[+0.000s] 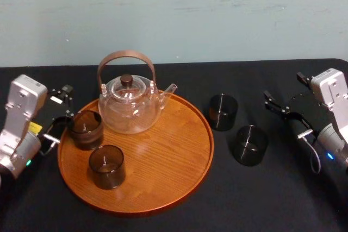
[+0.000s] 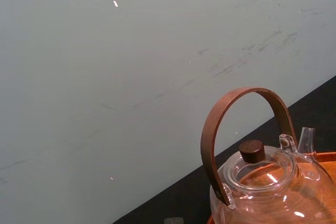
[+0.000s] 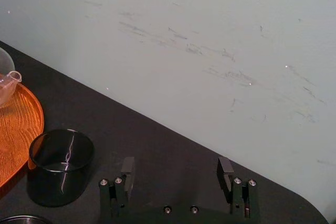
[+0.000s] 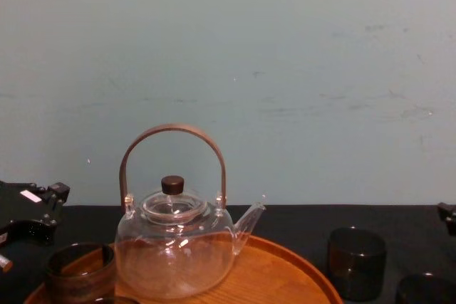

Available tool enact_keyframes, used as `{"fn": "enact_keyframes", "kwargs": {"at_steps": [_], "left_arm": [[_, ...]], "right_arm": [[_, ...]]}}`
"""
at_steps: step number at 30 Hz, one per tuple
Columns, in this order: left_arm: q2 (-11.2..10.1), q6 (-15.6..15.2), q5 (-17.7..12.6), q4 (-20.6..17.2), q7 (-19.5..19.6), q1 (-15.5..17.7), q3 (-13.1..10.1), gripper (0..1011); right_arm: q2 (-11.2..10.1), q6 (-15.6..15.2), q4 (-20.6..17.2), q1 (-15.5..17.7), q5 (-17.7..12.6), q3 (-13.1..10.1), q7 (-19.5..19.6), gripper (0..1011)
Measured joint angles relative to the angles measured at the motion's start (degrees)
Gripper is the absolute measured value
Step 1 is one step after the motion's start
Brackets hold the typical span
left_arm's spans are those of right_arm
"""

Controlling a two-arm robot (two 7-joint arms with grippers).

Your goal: Pick up the glass from the table and place it on the tray.

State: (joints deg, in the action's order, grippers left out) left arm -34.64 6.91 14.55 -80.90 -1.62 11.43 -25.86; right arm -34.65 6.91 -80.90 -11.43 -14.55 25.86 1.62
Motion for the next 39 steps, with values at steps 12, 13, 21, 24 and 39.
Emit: {"fn": "enact_keyframes", "kwargs": {"at_steps": [12,13,21,24,39], "left_arm": [[0.0,0.0,0.0,0.0,0.0,0.0,0.0,0],[0.0,0.0,0.0,0.0,0.0,-0.01,0.0,0],[0.0,0.0,0.0,0.0,0.0,0.0,0.0,0],[0.0,0.0,0.0,0.0,0.0,0.0,0.0,0],[0.0,0.0,0.0,0.0,0.0,0.0,0.0,0]], "right_arm": [[0.0,0.0,0.0,0.0,0.0,0.0,0.0,1002],[0.0,0.0,0.0,0.0,0.0,0.0,0.0,1003],[0.0,0.0,0.0,0.0,0.0,0.0,0.0,1002],[0.0,0.0,0.0,0.0,0.0,0.0,0.0,1002],[0.0,0.0,0.0,0.0,0.0,0.0,0.0,1002]]}}
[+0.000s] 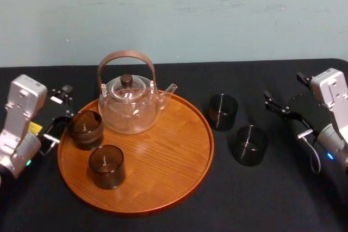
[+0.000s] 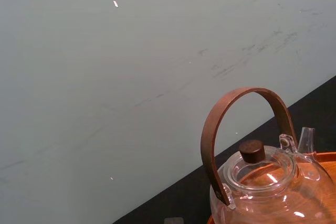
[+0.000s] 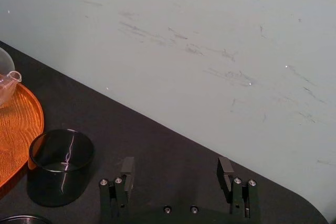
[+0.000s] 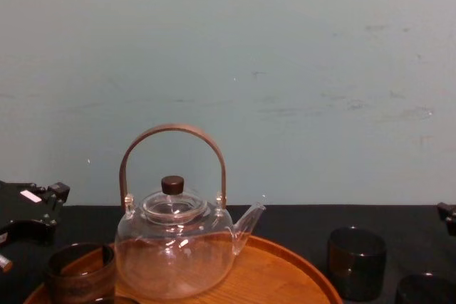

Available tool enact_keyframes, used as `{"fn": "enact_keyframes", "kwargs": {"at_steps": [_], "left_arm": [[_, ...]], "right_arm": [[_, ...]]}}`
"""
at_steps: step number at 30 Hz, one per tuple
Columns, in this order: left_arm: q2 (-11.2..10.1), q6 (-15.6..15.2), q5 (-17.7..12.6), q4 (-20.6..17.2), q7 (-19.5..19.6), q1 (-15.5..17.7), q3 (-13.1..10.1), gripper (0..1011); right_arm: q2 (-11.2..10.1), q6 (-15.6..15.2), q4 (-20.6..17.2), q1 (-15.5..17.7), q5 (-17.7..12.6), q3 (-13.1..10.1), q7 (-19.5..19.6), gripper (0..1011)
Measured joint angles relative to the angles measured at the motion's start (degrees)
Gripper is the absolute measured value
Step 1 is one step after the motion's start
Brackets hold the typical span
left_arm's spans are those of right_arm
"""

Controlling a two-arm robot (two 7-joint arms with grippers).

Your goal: Pick up the glass from the table and place it on the tray.

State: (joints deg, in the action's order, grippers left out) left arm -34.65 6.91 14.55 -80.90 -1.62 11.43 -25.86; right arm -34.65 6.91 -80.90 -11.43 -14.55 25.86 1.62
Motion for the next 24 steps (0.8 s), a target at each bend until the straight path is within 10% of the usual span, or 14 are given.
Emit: {"fn": "enact_keyframes", "kwargs": {"at_steps": [13,24], "left_arm": [[0.0,0.0,0.0,0.0,0.0,0.0,0.0,0],[0.0,0.0,0.0,0.0,0.0,0.0,0.0,0]], "right_arm": [[-0.76,0.05,-1.67,1.59,-0.95,-1.53,-2.73,1002],[-1.37,0.26,-10.18,10.34,-4.78,-4.92,-3.64,1002]]}}
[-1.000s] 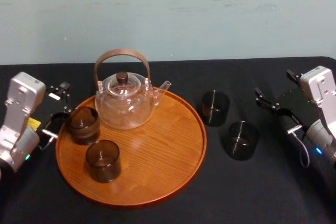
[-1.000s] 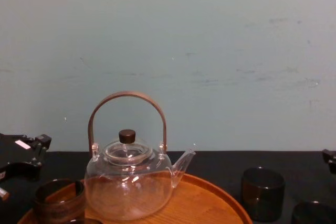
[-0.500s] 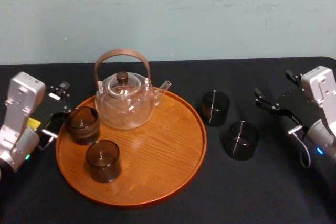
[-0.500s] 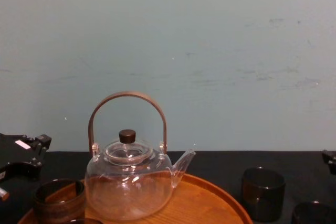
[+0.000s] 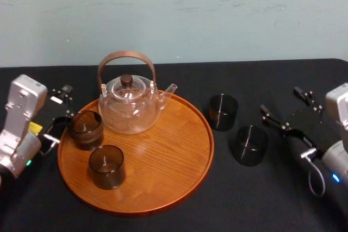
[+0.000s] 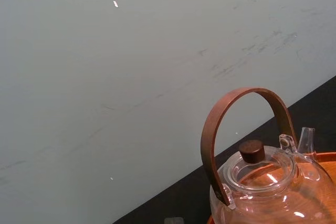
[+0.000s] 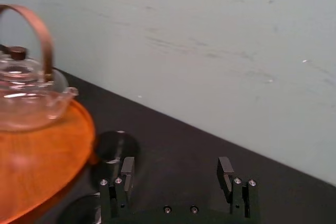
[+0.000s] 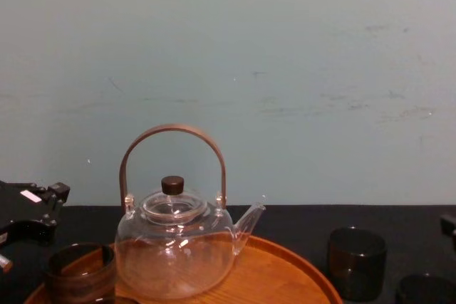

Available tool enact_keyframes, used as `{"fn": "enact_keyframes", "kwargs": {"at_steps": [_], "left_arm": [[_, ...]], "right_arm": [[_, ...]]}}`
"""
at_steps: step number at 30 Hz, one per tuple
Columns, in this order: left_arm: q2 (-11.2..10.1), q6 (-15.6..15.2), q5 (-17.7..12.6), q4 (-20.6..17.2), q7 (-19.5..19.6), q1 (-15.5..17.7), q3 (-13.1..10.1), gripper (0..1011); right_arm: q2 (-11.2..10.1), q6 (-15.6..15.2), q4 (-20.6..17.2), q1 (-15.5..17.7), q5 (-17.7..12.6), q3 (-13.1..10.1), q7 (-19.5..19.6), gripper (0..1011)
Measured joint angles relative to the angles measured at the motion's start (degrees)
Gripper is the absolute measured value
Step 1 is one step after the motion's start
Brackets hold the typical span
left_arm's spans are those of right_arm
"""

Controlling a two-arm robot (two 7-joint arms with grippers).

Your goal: Pick up the glass from the table and place it on the tray.

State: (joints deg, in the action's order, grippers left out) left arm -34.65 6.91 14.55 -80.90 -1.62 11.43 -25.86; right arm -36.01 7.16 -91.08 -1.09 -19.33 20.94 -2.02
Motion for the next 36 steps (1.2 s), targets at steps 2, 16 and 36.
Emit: {"fn": "enact_keyframes", "kwargs": {"at_steps": [2,16,36], "left_arm": [[0.0,0.0,0.0,0.0,0.0,0.0,-0.01,0],[0.0,0.0,0.0,0.0,0.0,0.0,0.0,0],[0.0,0.0,0.0,0.0,0.0,0.0,0.0,0]], "right_arm": [[-0.19,0.0,-0.99,1.0,-0.6,-0.26,-0.58,1002],[0.27,-1.26,-4.56,6.35,-4.68,-1.11,-6.47,1002],[2.99,-2.46,-2.32,8.28,-5.35,-3.48,-8.91,1002]]}}
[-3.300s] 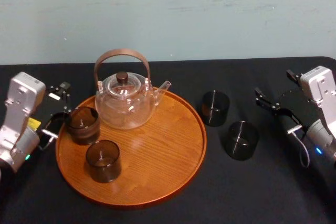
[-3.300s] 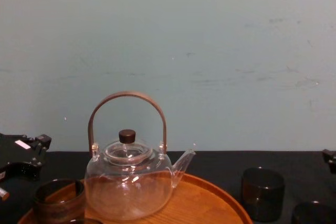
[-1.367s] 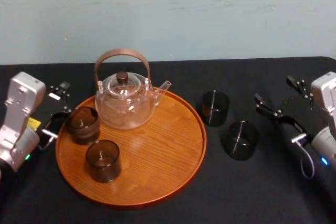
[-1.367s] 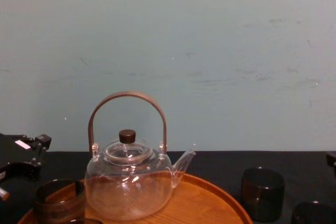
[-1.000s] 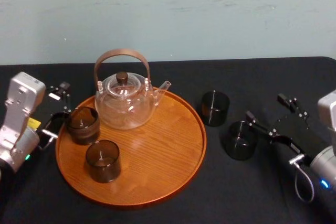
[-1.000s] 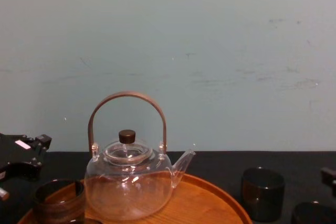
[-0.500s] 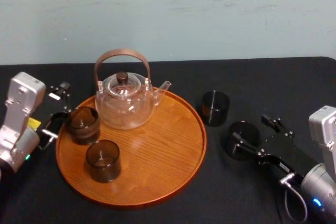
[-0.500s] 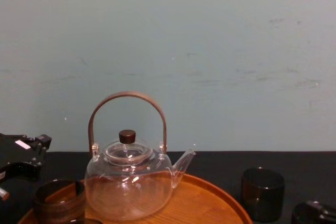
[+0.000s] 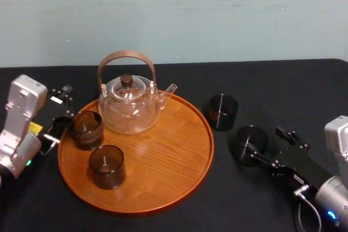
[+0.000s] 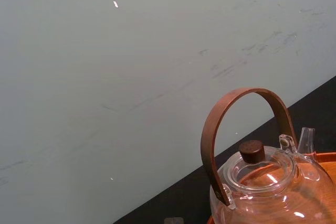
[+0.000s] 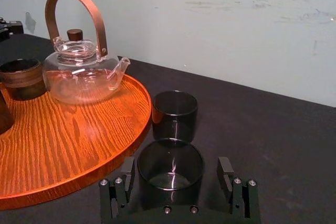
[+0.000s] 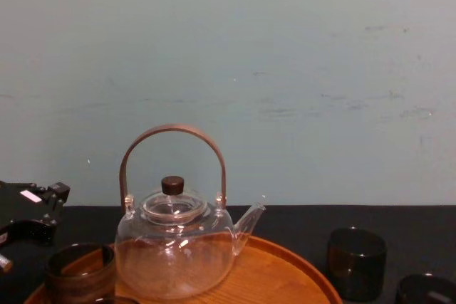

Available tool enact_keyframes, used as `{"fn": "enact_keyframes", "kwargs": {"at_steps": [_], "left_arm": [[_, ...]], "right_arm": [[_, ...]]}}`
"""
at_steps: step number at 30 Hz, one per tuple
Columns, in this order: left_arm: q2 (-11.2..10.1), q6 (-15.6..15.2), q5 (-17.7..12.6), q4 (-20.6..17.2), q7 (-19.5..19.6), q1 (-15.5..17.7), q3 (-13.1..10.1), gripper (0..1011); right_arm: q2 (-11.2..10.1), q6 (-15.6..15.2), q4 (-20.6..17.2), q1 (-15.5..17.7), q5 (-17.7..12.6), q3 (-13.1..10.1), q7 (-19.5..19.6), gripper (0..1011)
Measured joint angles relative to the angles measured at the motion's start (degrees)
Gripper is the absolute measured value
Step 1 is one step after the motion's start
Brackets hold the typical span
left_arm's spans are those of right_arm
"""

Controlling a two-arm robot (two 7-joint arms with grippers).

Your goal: Pick up the glass from the table and place it on the tray.

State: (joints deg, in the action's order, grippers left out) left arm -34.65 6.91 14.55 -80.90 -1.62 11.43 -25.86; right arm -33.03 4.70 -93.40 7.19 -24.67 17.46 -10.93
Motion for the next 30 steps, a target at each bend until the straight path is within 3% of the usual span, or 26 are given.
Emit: {"fn": "enact_keyframes", "kwargs": {"at_steps": [12,30], "left_arm": [[0.0,0.0,0.0,0.0,0.0,0.0,0.0,0],[0.0,0.0,0.0,0.0,0.0,0.0,0.0,0]], "right_arm": [[1.38,-0.29,0.9,0.94,0.21,-1.35,-1.2,1002],[4.12,-1.77,4.44,-0.73,1.55,-2.03,-4.6,1002]]}}
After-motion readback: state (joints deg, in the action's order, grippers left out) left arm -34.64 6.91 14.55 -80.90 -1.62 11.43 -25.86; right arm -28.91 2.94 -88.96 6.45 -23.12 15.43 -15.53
